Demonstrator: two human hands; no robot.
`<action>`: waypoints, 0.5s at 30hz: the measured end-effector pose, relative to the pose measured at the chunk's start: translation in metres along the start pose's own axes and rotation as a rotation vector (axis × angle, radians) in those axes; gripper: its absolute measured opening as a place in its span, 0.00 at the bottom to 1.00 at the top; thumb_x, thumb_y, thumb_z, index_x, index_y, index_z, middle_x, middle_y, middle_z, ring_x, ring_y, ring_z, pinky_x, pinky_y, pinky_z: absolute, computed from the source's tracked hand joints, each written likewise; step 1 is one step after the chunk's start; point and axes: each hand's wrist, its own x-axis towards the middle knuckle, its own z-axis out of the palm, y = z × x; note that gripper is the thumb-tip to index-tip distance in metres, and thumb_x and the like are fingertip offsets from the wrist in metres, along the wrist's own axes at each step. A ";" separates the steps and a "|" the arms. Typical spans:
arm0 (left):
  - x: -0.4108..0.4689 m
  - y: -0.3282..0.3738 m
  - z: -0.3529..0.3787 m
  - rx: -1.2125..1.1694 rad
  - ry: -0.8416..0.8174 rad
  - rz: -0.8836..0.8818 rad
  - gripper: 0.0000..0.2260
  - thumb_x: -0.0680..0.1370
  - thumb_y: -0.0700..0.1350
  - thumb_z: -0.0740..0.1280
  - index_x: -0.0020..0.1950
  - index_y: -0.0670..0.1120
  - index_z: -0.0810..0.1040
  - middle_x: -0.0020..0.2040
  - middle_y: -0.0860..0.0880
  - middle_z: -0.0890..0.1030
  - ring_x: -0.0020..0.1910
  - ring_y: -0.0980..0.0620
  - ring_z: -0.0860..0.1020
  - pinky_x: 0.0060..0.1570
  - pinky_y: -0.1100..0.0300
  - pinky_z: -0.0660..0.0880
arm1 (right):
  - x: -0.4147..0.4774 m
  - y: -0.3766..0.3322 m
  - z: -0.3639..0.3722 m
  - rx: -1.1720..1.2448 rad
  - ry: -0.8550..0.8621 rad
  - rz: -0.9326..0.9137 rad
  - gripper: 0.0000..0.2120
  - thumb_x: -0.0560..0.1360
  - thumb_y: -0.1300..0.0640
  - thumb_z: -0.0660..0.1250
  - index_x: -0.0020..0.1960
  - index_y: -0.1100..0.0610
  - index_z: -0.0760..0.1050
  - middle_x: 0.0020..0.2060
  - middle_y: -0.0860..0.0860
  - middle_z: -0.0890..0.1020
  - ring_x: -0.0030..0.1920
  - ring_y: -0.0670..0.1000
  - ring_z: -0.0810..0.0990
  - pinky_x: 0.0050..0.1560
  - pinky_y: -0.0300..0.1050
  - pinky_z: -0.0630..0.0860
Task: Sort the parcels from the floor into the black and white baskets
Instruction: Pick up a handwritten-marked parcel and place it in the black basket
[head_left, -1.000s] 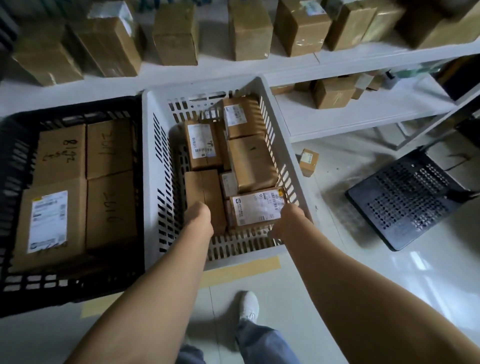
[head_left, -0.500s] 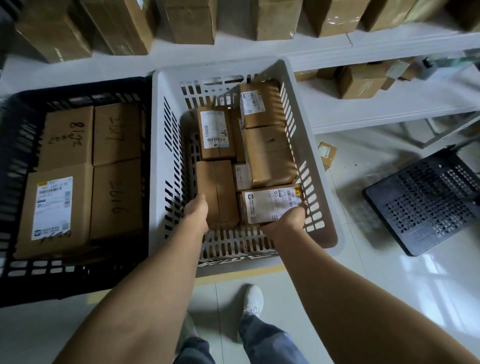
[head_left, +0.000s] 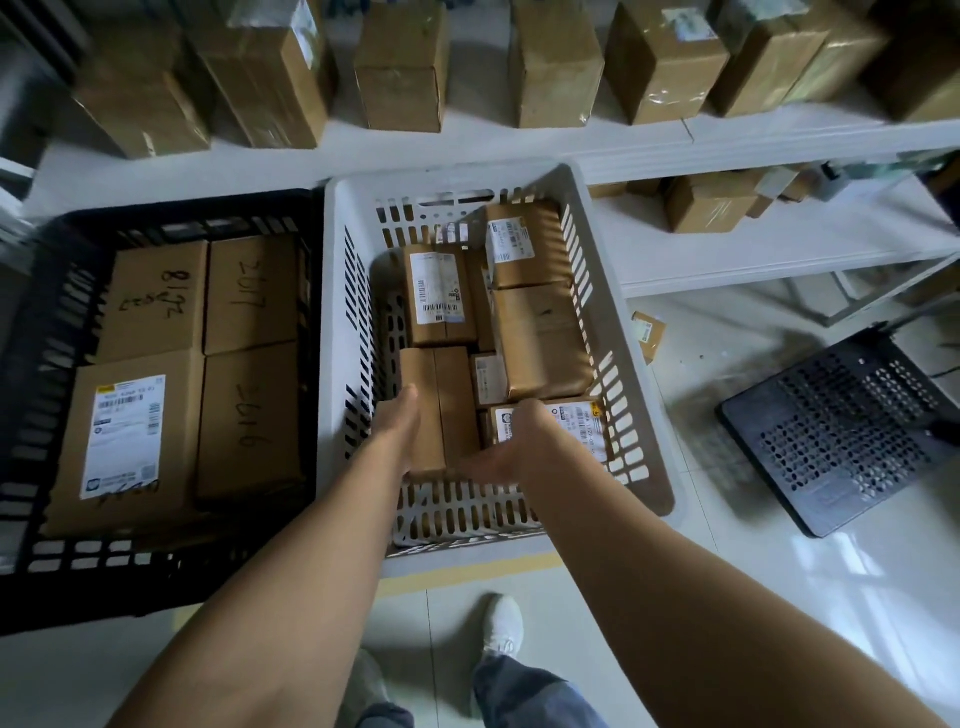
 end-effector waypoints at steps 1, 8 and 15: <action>-0.002 0.006 -0.001 -0.012 -0.004 0.039 0.26 0.80 0.54 0.57 0.73 0.40 0.64 0.71 0.40 0.69 0.69 0.41 0.68 0.68 0.46 0.66 | -0.004 -0.004 0.004 -0.064 -0.010 -0.068 0.20 0.79 0.50 0.54 0.64 0.62 0.69 0.49 0.58 0.78 0.49 0.55 0.78 0.62 0.55 0.72; 0.011 0.041 -0.004 -0.037 0.014 0.149 0.25 0.79 0.57 0.58 0.69 0.41 0.71 0.65 0.41 0.75 0.63 0.40 0.74 0.65 0.45 0.70 | -0.004 -0.032 0.036 -0.125 -0.109 -0.336 0.26 0.80 0.45 0.54 0.69 0.62 0.68 0.55 0.56 0.77 0.52 0.53 0.77 0.59 0.51 0.71; 0.056 0.060 0.003 -0.015 0.048 0.220 0.24 0.81 0.56 0.55 0.69 0.40 0.70 0.67 0.39 0.73 0.64 0.40 0.72 0.59 0.53 0.67 | 0.021 -0.049 0.052 -0.207 -0.187 -0.342 0.29 0.80 0.44 0.52 0.74 0.62 0.60 0.73 0.56 0.65 0.74 0.54 0.61 0.72 0.50 0.56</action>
